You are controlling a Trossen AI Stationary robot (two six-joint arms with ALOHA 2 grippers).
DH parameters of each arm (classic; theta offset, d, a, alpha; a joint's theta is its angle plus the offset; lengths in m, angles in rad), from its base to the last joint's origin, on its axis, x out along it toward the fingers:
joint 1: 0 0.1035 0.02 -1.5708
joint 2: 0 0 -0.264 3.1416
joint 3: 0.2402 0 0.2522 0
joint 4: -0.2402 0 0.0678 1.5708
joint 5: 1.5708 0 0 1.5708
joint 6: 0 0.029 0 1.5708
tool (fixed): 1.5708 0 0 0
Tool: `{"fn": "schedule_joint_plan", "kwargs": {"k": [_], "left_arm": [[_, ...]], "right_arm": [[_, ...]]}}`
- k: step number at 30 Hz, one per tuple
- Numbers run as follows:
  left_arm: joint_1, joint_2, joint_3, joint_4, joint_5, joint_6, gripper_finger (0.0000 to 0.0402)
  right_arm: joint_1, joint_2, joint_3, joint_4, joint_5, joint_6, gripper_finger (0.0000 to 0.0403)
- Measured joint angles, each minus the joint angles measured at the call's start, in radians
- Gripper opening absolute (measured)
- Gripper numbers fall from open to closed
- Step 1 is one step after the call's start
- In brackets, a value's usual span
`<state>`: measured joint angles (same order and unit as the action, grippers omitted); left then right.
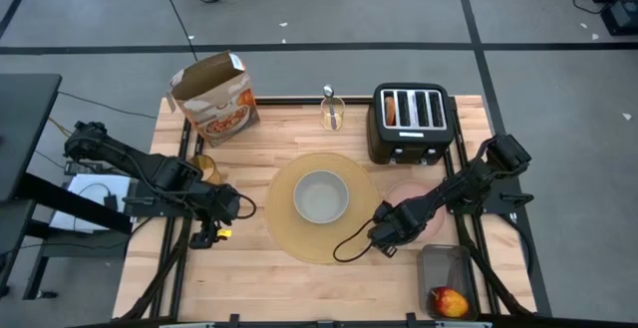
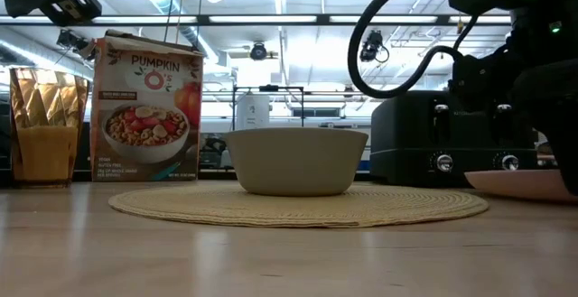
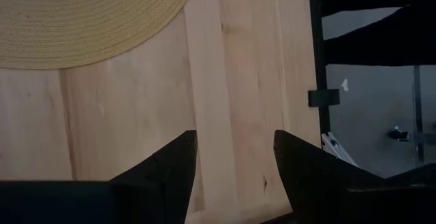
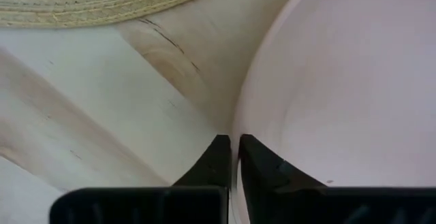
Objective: Arrange a breakfast setting
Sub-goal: Put the pink plate on the bottom left of the gray bowl
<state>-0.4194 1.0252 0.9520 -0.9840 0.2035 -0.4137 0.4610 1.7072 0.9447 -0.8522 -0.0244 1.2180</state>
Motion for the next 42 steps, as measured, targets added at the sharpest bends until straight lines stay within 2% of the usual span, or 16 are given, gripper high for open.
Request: {"fn": "schedule_joint_plan", "kwargs": {"k": [7,14,20,24,29,32,35,39,42], "left_arm": [[0.0,0.0,0.0,0.0,0.0,0.006,0.0203],[0.0,0.0,0.0,-0.003,0.001,-0.019,0.0203],[0.0,0.0,0.0,-0.075,0.065,-0.013,0.0203],[0.0,0.0,0.0,-0.087,0.078,-0.066,0.0203],[0.0,0.0,0.0,-0.084,0.078,-0.098,0.0203],[0.0,0.0,0.0,-0.084,0.037,-0.1,0.0203],[0.0,0.0,0.0,-0.083,0.011,-0.136,0.0203],[0.0,0.0,0.0,-0.082,0.053,-0.188,0.0203],[0.0,0.0,0.0,-0.081,0.085,-0.216,0.0203]], "right_arm": [[0.0,0.001,0.083,-0.155,0.017,-0.059,0.0014],[0.023,0.001,0.177,-0.217,-0.017,-0.169,0.0013],[0.103,0.001,0.263,-0.332,-0.029,-0.273,0.0013],[0.169,0.0,0.317,-0.381,0.024,-0.367,0.0013],[0.25,0.0,0.406,-0.435,0.122,-0.564,0.0013],[0.285,0.0,0.465,-0.43,0.186,-0.731,0.0013],[0.302,0.0,0.507,-0.429,0.201,-0.865,0.0013],[0.312,0.0,0.539,-0.404,0.232,-1.051,0.0013],[0.304,0.007,0.539,-0.342,0.28,-1.29,0.0013]]}}
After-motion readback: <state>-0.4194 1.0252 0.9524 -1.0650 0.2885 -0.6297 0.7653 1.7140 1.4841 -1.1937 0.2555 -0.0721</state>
